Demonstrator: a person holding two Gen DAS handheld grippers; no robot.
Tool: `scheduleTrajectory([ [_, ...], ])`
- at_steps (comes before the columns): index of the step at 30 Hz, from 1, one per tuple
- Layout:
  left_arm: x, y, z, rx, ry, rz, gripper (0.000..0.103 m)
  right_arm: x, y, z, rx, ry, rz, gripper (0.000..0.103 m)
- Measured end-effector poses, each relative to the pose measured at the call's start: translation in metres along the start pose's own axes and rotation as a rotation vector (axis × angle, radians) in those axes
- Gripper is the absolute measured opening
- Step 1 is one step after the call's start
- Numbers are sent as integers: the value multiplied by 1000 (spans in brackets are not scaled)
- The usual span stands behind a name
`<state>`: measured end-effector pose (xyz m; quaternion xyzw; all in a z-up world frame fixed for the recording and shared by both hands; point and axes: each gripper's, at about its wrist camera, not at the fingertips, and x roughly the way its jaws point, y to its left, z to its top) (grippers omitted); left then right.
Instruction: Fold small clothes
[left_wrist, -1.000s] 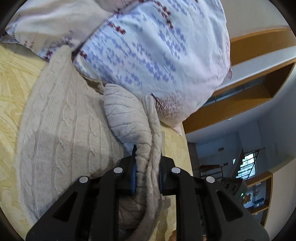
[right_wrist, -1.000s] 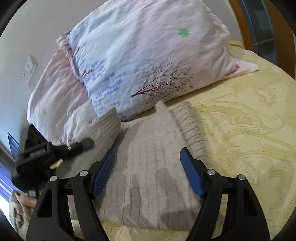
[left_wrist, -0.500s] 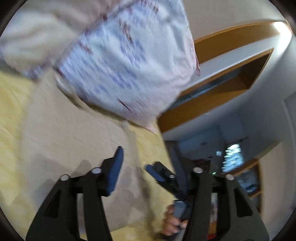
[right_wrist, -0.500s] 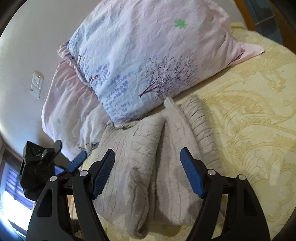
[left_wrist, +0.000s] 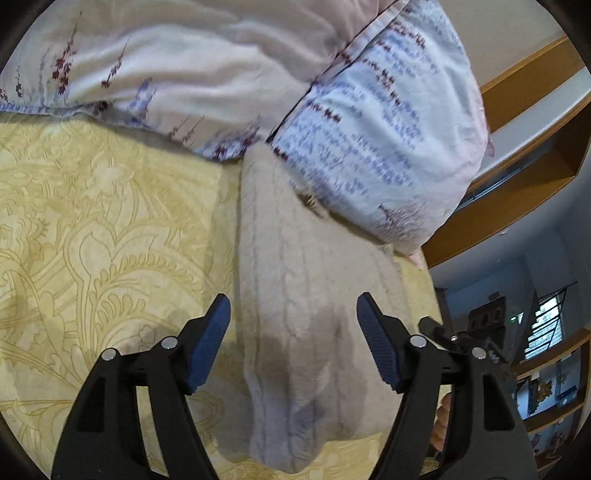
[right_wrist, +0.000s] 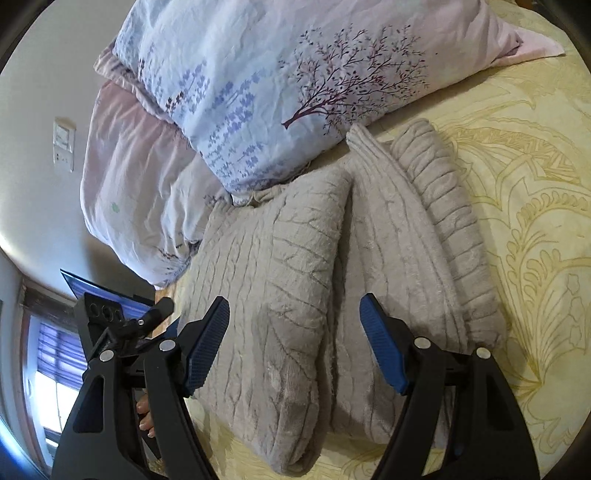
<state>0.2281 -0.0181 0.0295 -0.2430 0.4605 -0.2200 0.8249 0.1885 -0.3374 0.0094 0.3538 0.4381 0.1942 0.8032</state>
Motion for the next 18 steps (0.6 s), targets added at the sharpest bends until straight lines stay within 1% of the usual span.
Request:
scheduleTrajectory([
  [4,10,2,-8,7,31,11,71,5,1,0,-14,13,-4,74],
  [8,13,4,-14,-3,37,-5,71,8,4,0,-42,15,5,73],
  [10,15,5,-15,-5,46,-14,71,9,6,0,-53,19,27,66],
  [14,24,6,-21,-28,79,-49,69,18,11,-1,-71,52,15,66],
  [15,26,7,-24,-39,93,-69,65,21,10,0,-67,60,24,66],
  [16,29,8,-26,-49,106,-86,65,22,9,0,-61,65,34,66],
  [18,30,8,-30,-53,109,-93,63,24,6,2,-35,68,67,66],
])
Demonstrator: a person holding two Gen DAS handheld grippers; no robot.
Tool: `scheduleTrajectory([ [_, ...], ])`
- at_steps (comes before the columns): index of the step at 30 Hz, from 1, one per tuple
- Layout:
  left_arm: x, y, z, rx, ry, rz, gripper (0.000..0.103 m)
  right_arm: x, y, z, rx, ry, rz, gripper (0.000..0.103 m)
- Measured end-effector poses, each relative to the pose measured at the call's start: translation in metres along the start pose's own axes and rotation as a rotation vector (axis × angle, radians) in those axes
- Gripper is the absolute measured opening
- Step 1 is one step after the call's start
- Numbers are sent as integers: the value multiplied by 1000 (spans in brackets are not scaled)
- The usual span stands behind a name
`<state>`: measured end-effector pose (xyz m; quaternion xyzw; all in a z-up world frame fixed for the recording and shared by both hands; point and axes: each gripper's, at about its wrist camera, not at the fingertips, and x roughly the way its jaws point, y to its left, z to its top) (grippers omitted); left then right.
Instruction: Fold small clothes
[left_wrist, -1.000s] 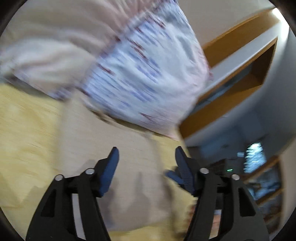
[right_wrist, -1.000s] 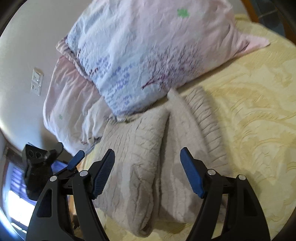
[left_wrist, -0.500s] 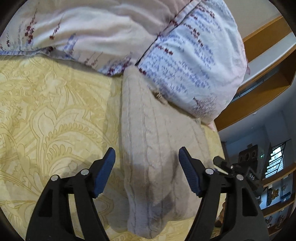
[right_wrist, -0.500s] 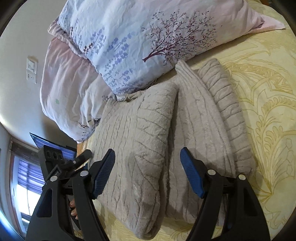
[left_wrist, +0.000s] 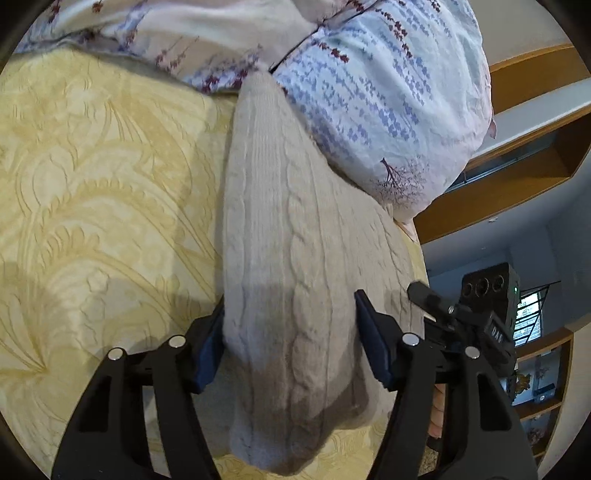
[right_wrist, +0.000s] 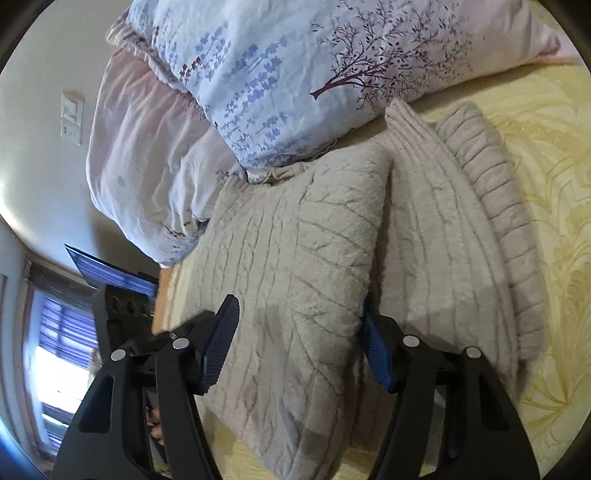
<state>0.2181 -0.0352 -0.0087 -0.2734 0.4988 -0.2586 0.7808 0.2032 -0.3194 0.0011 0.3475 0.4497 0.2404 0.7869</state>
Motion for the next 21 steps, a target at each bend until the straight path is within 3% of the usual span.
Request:
scheduleTrajectory([
  [5,0,0,-2,-9,-6,-14,60,2,-12,3,64,-2,99,61],
  [9,-2,0,-6,-16,-6,-23,59,3,-22,6,116,-17,133,50],
  [15,-2,1,-6,-27,-1,-31,59,6,-26,13,155,-34,132,43],
  [21,-2,2,-6,-30,2,-37,60,9,-30,13,154,-55,122,24],
])
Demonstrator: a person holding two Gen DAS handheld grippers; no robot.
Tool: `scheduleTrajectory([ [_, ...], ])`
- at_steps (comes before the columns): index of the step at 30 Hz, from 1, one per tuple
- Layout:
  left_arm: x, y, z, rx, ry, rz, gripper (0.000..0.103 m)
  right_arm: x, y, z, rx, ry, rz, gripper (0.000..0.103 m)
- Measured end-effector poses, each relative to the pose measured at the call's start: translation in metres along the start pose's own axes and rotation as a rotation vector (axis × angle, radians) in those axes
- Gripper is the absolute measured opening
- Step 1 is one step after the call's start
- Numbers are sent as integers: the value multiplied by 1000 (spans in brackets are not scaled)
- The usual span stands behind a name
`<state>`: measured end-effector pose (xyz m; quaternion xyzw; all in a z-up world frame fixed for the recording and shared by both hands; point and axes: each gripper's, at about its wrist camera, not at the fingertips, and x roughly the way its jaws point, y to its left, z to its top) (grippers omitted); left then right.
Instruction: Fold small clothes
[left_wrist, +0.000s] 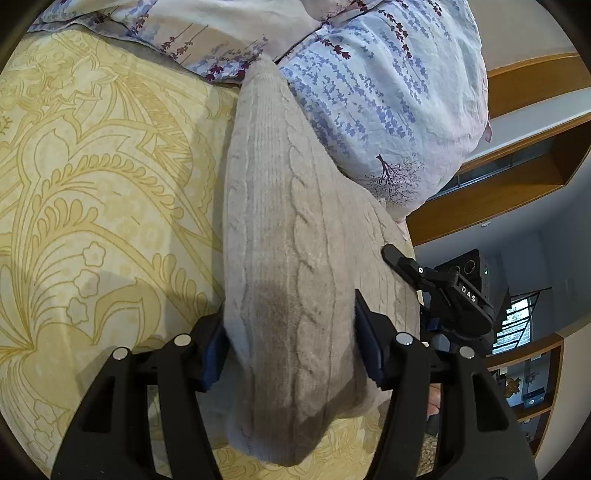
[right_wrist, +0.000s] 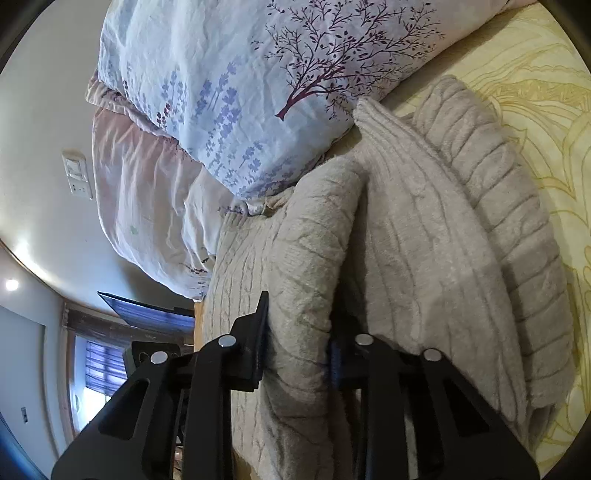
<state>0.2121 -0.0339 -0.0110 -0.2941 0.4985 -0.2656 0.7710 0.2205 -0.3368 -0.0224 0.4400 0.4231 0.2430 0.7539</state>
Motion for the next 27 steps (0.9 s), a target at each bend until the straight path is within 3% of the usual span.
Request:
scheduleTrajectory([
  [5,0,0,2,-9,10,-9,63,-3,18,-6,-118,-61,-84,19],
  [8,-2,4,3,-43,23,-29,65,-7,49,-14,-281,-127,-175,18],
  [13,-7,7,2,-53,10,-29,68,-4,131,-52,-729,-257,-345,17],
  [15,-10,7,1,-52,4,-25,70,7,165,-80,-965,-302,-434,17],
  [19,-17,10,2,-55,-12,-26,73,27,186,-117,-1274,-394,-640,16],
  [27,-30,-1,5,15,-31,-39,74,3,158,-83,-1184,-440,-794,16],
])
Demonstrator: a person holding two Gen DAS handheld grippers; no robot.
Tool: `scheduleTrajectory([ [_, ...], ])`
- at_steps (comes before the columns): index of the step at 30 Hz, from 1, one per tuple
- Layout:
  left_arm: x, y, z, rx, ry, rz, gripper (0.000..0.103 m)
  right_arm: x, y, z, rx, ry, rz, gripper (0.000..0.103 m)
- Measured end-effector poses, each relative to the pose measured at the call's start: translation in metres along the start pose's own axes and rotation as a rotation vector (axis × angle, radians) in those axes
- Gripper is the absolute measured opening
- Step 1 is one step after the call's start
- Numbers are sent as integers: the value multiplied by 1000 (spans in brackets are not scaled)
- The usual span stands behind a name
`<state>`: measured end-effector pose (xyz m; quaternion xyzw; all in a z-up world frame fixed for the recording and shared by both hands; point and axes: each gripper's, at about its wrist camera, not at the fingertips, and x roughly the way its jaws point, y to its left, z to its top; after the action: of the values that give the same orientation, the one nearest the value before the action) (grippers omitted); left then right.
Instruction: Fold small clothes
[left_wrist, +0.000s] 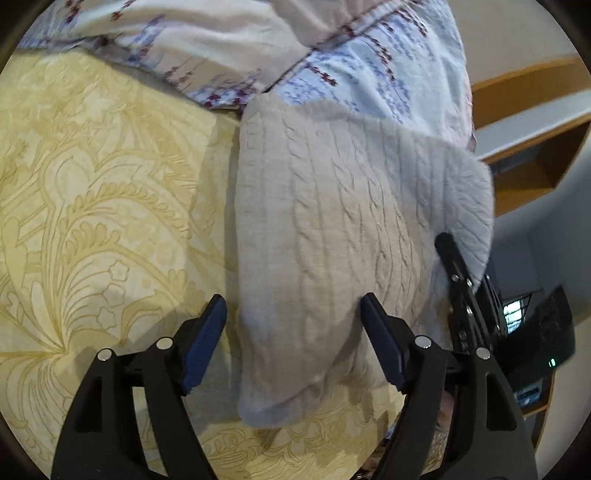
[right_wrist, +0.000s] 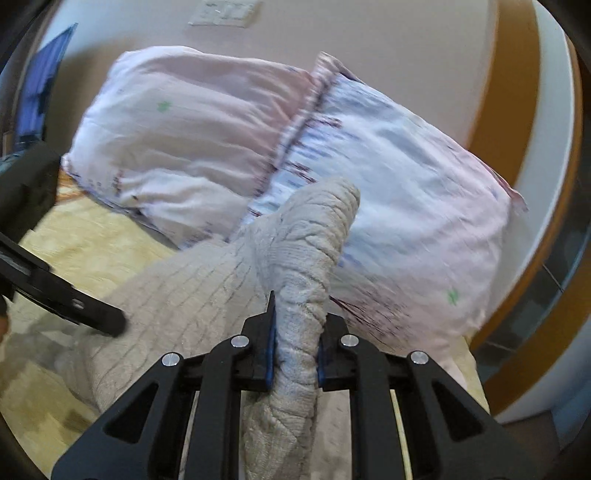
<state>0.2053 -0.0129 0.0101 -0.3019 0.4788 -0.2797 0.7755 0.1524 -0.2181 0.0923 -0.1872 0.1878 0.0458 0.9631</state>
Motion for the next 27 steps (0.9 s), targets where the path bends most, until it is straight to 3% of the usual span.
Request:
scheduleTrajectory([
  [9,20,-16,-7,50,61,-4,74,16,-41,-35,132,122,-15,15],
  [14,32,-24,-13,74,84,6,74,23,-65,-57,266,176,27,16],
  [17,39,-28,-16,80,102,12,74,43,-79,-71,380,273,90,16],
  [19,41,-28,-19,78,112,13,74,56,-90,-83,479,346,140,19],
  [22,40,-30,-20,81,113,6,74,47,-109,-94,638,339,208,26],
  [27,34,-30,-22,93,109,-14,74,18,-130,-108,777,330,275,44],
])
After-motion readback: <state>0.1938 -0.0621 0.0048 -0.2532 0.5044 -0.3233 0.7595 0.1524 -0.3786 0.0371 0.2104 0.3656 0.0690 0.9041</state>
